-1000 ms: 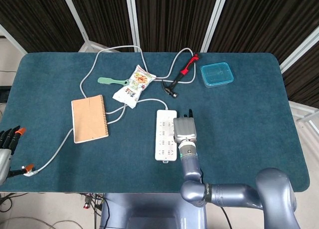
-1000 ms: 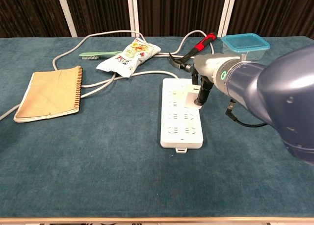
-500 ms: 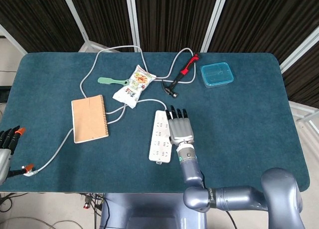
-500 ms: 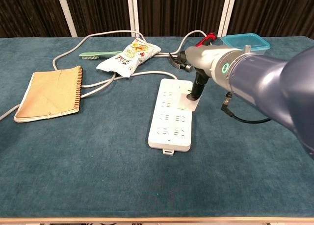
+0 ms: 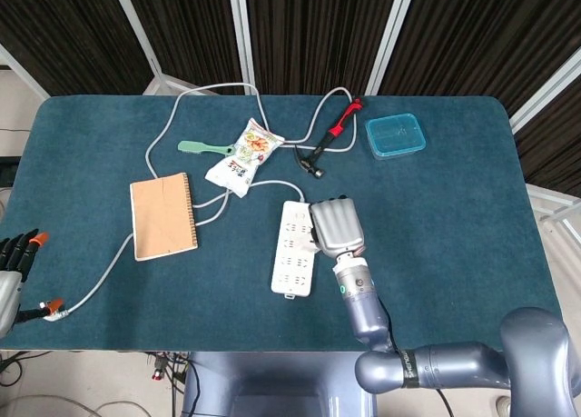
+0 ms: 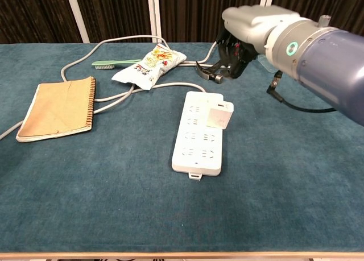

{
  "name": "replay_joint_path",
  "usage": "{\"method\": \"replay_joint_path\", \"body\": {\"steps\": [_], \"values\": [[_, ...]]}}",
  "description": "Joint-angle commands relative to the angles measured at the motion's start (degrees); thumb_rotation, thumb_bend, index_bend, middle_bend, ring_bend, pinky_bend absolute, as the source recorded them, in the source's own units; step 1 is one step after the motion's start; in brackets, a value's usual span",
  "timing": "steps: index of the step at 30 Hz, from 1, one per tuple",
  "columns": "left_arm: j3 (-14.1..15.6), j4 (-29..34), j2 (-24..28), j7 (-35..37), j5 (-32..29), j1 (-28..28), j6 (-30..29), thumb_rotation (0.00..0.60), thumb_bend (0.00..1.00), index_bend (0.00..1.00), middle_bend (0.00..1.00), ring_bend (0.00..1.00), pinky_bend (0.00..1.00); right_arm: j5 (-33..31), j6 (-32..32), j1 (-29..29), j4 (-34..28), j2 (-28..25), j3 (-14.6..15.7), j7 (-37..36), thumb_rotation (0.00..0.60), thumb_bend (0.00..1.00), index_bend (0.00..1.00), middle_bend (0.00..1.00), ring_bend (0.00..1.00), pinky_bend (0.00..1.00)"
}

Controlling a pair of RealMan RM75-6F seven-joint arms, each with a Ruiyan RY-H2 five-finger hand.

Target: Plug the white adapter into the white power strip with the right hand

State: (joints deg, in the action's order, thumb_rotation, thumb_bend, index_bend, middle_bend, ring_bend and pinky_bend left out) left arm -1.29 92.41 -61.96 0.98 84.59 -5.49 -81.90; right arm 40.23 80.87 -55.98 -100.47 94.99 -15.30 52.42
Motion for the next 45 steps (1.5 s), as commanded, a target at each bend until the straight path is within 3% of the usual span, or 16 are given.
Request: {"method": "replay_joint_path", "body": {"steps": [1,6,8,15,19,21,29,45], "values": [[0.0,0.0,0.0,0.0,0.0,0.0,0.1,0.6,0.0,0.0,0.0,0.0,0.0,6.4,-1.0,0.1,3.1,-2.1,5.7,3.9,0.6,0.5,1.0,0.86,0.84,0.75],[0.0,0.1,0.1,0.3,-0.1,0.0,0.0,0.6,0.0,0.0,0.0,0.0,0.0,5.7,-1.3,0.6,3.8,-1.1,5.3,4.6,0.6,0.51,1.0,0.86,0.84,0.75],[0.0,0.1,0.1,0.5,0.0,0.0,0.0,0.6,0.0,0.0,0.0,0.0,0.0,4.2,-0.9,1.7,4.0,0.4,3.2,1.4,0.6,0.52,1.0,0.86,0.84,0.75],[0.2,0.2,0.3,0.8,0.1,0.1,0.1,0.6,0.0,0.0,0.0,0.0,0.0,-2.6,-1.9,6.4,0.5,5.9,-10.5,-20.8,0.6,0.56,1.0,0.87,0.86,0.77],[0.2,0.3,0.3,0.8,0.1,0.0,0.3,0.6,0.0,0.0,0.0,0.0,0.0,-12.5,-6.8,9.2,-5.0,7.2,-20.0,-33.9,0.6,0.57,1.0,0.87,0.86,0.77],[0.2,0.3,0.3,0.8,0.1,0.0,0.3,0.6,0.0,0.0,0.0,0.0,0.0,-16.6,-9.6,9.9,-6.3,6.4,-22.8,-36.8,0.6,0.57,1.0,0.87,0.86,0.77],[0.2,0.3,0.2,0.8,0.1,0.0,0.3,0.6,0.0,0.0,0.0,0.0,0.0,-21.8,-14.0,11.0,-6.2,5.4,-23.4,-41.9,0.6,0.58,1.0,0.87,0.86,0.77],[0.3,0.2,0.4,1.1,0.1,-0.1,0.5,0.6,0.0,0.0,0.0,0.0,0.0,-23.8,-16.6,8.0,-0.2,8.9,-21.6,-45.2,0.6,0.58,1.0,0.87,0.86,0.77]]}}
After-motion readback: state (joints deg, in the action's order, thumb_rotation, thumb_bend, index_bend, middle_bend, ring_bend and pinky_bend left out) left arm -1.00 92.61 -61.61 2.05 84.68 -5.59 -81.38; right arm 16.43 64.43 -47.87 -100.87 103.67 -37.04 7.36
